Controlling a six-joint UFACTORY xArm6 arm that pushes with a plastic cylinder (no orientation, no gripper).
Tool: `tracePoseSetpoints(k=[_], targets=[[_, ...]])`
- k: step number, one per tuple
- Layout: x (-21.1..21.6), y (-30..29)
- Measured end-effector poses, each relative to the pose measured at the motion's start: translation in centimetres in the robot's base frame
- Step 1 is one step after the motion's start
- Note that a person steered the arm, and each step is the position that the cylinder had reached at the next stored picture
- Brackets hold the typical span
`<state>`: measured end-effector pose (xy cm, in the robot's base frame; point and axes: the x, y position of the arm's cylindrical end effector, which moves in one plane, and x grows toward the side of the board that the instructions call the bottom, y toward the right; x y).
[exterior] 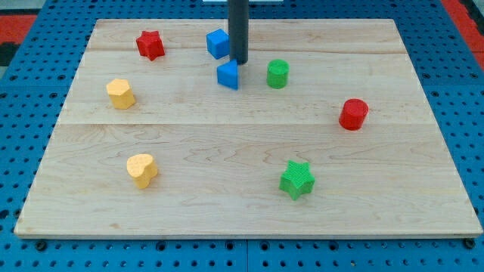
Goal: Place the yellow heart to the left of the green star
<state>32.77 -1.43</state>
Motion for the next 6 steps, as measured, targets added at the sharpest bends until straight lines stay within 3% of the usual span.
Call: tracePoseSetpoints(k=[2,4,6], targets=[[6.5,-7.8],[17.0,-16.7],[20.8,-11.8]])
